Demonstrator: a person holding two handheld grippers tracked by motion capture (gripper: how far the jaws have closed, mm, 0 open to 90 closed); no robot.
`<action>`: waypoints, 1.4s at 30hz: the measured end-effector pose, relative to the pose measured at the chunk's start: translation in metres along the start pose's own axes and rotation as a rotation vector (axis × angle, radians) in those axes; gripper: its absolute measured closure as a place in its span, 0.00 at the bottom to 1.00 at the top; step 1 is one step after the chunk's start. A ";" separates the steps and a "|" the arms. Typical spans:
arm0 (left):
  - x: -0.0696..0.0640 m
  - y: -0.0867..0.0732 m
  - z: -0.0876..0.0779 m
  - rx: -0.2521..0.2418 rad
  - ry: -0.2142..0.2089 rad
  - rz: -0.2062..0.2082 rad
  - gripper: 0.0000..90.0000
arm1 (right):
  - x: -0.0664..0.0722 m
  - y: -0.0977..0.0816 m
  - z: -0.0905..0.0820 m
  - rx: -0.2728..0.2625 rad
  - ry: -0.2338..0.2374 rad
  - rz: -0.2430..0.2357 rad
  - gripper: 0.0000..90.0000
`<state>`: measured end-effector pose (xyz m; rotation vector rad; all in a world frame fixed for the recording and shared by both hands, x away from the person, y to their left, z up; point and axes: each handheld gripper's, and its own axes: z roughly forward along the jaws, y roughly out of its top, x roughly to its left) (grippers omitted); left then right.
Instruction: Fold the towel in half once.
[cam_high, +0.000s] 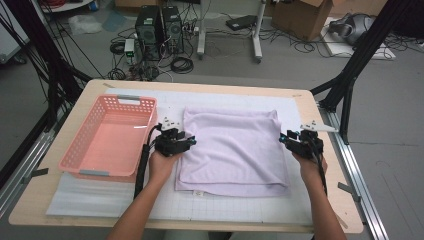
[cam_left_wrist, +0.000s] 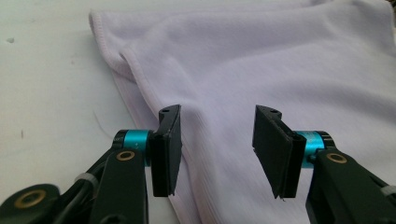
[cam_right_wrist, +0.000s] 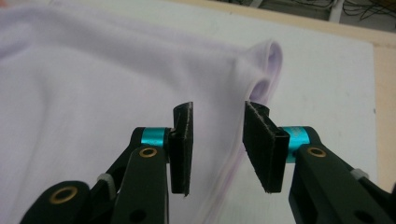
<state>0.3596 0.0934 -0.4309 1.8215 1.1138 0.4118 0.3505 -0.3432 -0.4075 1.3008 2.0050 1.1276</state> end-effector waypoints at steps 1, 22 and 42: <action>-0.002 -0.004 -0.005 0.007 -0.013 0.005 0.58 | 0.003 -0.006 -0.007 0.004 0.006 -0.010 0.71; -0.043 -0.054 -0.044 0.117 -0.061 0.220 0.93 | 0.046 -0.078 -0.047 0.155 0.082 -0.094 0.95; -0.029 -0.062 -0.090 0.014 -0.036 0.072 0.64 | 0.038 -0.086 -0.084 0.124 0.048 0.004 0.81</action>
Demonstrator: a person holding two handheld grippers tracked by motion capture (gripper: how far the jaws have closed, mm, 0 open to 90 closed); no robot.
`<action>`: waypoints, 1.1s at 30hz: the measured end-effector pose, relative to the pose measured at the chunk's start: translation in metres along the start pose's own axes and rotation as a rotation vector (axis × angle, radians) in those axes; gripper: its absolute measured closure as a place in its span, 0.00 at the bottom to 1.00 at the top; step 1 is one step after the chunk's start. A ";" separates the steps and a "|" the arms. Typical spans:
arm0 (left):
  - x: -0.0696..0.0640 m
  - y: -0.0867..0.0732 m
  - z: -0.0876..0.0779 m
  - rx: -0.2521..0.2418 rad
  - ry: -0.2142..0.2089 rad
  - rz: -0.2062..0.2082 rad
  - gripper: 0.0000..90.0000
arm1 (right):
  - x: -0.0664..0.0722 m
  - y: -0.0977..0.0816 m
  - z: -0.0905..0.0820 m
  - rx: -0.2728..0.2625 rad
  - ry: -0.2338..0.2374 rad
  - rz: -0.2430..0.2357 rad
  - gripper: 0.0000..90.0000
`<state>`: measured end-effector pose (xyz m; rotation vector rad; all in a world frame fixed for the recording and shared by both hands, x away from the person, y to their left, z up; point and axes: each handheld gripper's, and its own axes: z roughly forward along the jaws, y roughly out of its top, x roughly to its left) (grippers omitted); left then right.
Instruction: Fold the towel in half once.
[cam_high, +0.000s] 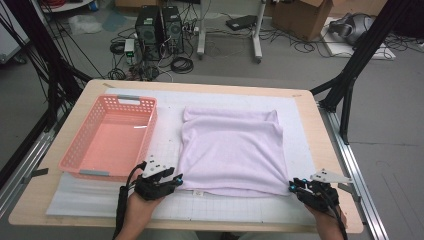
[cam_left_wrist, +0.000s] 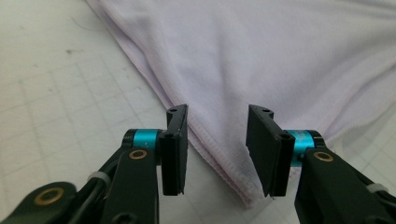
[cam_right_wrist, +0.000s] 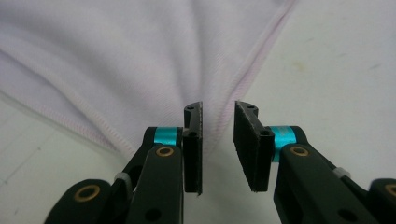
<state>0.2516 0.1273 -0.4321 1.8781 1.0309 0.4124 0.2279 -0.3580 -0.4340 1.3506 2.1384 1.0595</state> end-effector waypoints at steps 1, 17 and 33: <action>0.001 0.000 -0.002 -0.006 -0.005 -0.011 0.64 | -0.001 0.000 -0.005 -0.016 -0.001 0.015 0.81; -0.010 -0.019 0.011 0.088 -0.009 0.003 0.66 | 0.018 -0.007 0.008 0.089 0.041 -0.007 0.94; -0.013 -0.026 -0.033 0.043 -0.117 -0.022 0.95 | 0.021 -0.018 -0.029 0.040 0.097 -0.016 0.95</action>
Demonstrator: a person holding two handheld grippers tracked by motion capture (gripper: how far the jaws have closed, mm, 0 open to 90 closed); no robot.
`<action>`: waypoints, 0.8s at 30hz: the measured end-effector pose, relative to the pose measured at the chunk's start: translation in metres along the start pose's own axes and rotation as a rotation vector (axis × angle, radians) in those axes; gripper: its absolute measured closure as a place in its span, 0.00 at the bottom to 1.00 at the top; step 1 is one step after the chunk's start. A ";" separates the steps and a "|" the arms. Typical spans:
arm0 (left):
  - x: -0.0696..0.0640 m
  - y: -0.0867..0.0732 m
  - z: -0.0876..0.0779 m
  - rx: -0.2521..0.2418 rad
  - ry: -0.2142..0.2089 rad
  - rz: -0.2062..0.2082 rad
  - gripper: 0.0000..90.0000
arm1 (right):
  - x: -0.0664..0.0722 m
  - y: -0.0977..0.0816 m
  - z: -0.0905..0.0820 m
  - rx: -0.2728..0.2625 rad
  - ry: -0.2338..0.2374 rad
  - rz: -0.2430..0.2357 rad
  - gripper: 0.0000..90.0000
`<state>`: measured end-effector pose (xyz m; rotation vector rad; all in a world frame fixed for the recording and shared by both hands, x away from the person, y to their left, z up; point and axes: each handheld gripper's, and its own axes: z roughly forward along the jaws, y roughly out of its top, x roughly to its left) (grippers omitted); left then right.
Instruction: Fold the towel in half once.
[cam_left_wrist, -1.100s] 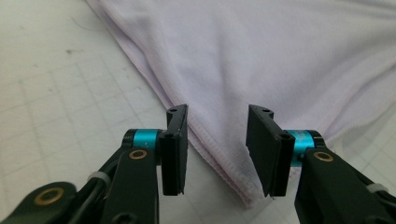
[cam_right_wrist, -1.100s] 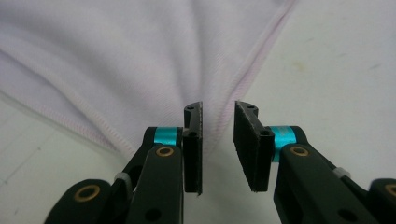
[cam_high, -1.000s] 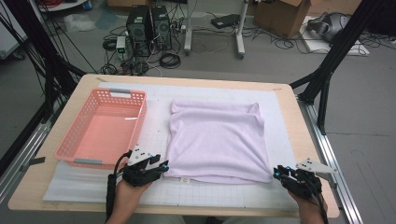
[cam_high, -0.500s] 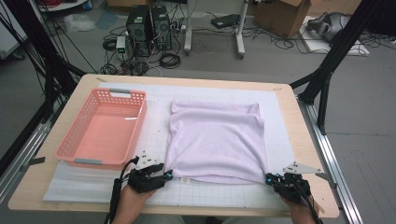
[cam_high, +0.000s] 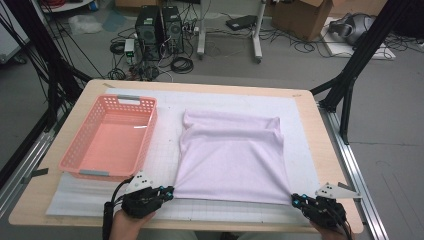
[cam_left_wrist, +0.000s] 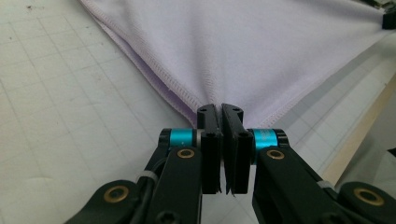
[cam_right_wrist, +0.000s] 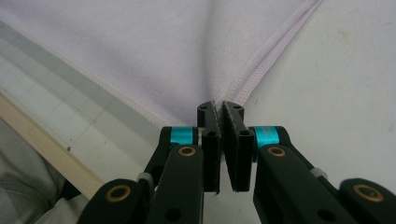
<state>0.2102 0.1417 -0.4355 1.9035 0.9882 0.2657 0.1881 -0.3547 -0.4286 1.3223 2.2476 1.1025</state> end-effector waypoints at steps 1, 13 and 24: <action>0.001 0.000 0.003 0.005 0.017 0.009 0.93 | 0.000 0.000 0.002 0.001 -0.009 -0.006 0.95; 0.019 0.020 0.014 -0.051 0.041 -0.098 0.57 | -0.015 0.013 0.015 -0.087 -0.040 0.101 0.66; 0.011 0.009 0.037 0.060 0.067 -0.049 0.51 | -0.001 0.007 0.032 0.034 -0.093 0.024 0.67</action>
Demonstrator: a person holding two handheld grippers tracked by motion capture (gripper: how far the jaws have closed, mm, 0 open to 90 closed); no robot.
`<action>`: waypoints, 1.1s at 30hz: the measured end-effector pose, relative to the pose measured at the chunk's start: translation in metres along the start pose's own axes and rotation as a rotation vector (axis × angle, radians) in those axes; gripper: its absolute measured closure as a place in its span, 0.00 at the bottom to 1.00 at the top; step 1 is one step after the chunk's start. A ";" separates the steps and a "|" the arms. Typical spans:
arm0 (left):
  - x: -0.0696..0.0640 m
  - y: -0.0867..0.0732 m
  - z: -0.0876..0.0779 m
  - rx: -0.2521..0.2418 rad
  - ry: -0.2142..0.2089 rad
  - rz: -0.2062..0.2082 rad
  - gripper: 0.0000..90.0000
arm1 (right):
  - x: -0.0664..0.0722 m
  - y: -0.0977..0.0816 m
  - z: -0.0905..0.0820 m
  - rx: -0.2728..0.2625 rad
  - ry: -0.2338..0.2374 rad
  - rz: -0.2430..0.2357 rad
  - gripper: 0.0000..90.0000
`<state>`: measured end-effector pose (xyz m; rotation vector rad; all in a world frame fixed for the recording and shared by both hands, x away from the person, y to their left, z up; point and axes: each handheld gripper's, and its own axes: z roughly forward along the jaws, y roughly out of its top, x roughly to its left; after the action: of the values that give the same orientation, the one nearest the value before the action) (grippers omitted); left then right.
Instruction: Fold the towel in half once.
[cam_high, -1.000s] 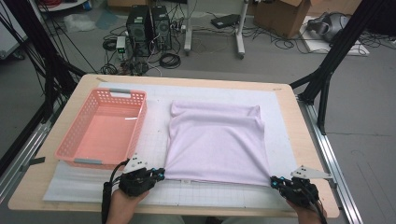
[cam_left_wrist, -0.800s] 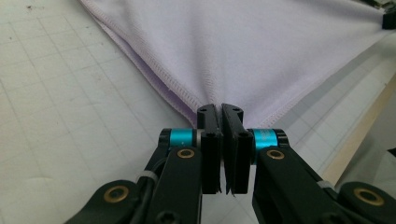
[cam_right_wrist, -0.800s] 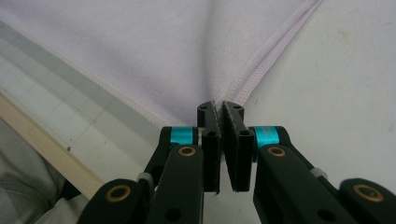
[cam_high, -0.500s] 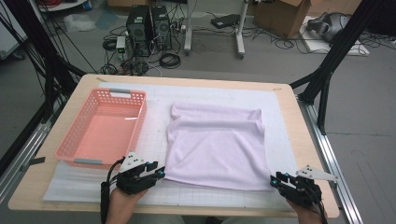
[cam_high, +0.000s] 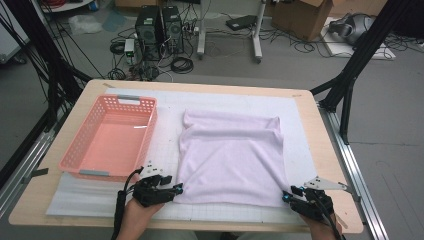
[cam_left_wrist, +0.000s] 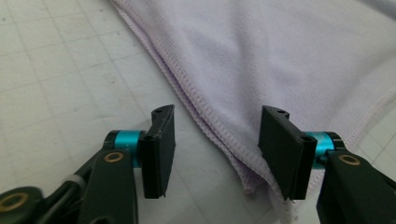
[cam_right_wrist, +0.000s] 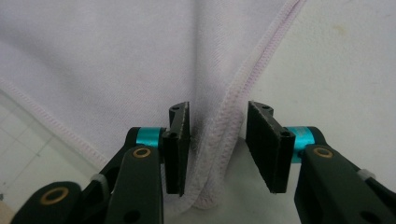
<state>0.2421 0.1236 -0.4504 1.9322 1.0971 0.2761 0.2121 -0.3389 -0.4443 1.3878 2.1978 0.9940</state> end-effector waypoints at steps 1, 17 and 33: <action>-0.003 -0.001 0.001 -0.005 0.021 0.029 0.52 | 0.000 0.000 0.000 0.002 -0.003 -0.001 0.71; -0.011 -0.014 -0.033 -0.039 -0.060 0.015 0.96 | -0.003 -0.011 -0.026 -0.010 0.111 0.023 0.94; -0.010 0.002 -0.032 -0.121 -0.038 0.060 0.55 | -0.009 -0.011 -0.048 -0.153 0.071 0.096 0.57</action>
<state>0.2194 0.1337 -0.4273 1.8570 0.9768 0.3301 0.1795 -0.3671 -0.4200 1.4189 2.0719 1.2362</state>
